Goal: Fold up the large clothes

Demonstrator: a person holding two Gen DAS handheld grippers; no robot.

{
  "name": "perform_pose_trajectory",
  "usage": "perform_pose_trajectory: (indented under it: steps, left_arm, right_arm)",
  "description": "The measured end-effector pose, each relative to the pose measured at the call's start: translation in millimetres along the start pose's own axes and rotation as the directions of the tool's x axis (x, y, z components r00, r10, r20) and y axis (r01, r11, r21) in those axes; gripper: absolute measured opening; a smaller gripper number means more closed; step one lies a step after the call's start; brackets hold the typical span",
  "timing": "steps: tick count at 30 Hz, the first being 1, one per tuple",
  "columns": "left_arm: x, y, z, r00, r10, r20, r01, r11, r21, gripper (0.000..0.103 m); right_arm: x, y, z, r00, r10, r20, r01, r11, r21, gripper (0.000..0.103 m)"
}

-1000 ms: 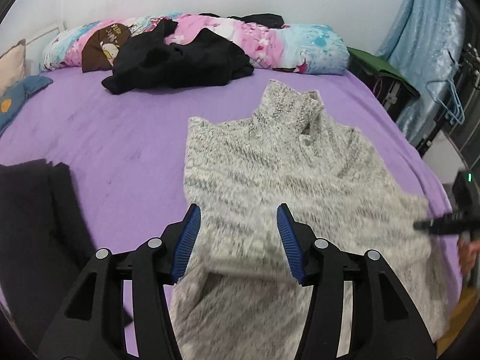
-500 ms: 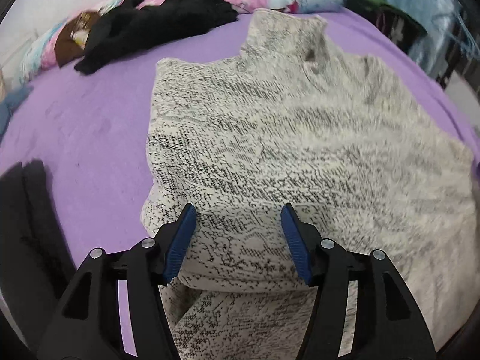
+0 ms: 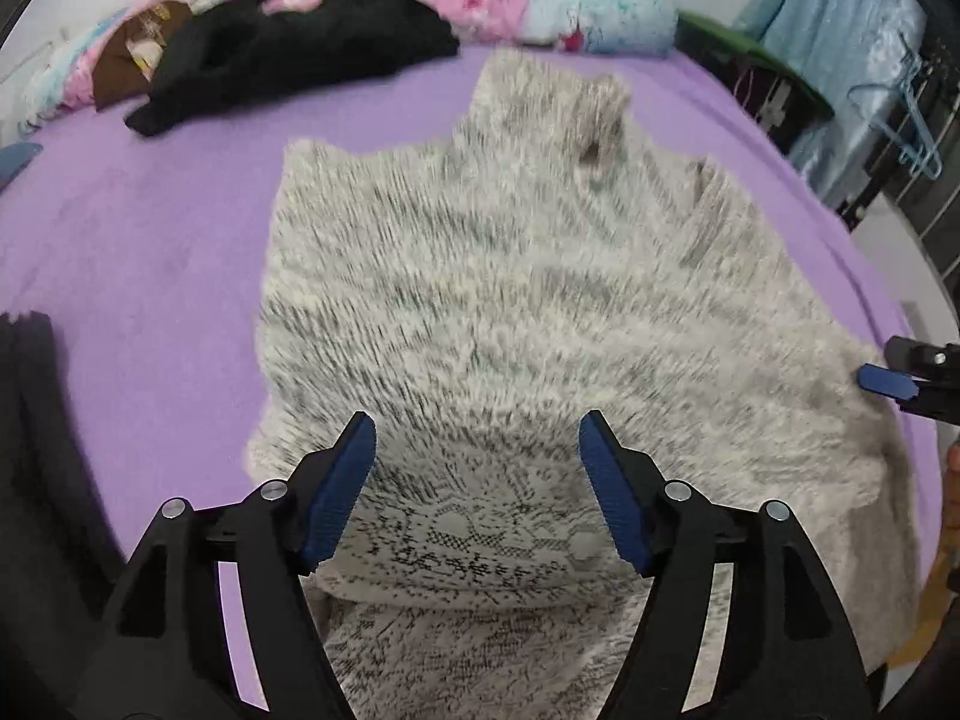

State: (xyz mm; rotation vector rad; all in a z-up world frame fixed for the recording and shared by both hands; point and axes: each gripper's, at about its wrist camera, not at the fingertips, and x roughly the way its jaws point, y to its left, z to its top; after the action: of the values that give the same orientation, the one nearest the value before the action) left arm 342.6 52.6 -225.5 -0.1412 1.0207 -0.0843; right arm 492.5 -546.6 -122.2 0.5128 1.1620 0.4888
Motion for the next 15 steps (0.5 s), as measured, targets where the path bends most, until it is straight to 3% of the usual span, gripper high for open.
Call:
perform_pose_trajectory:
  steps: [2,6,10,12,15]
  left_arm:
    - [18,7,-5,0.999,-0.023,-0.043,0.022,0.999,-0.039,0.071]
    - [29,12,-11,0.997,-0.05,-0.052,0.046,0.997,-0.065,0.071]
    - [9,12,-9,0.998,-0.057,-0.039,0.054,0.995,-0.084,0.075]
    - [-5,15,-8,0.997,-0.068,-0.022,0.065,0.992,-0.106,0.076]
    - [-32,19,-17,0.998,-0.069,0.01,0.07,0.99,-0.126,0.077]
  right_arm:
    - [11,-18,-5,1.0,0.022,-0.003,-0.022,0.999,0.033,0.074]
    - [22,-31,-11,1.0,0.02,0.01,-0.021,0.999,0.034,0.072]
    - [13,-15,-13,1.0,-0.011,0.011,0.011,1.0,0.015,0.074]
    - [2,-1,-20,0.999,-0.04,0.022,0.041,0.999,-0.024,0.082]
    - [-26,13,-40,0.996,-0.07,0.061,0.076,0.993,-0.091,0.084]
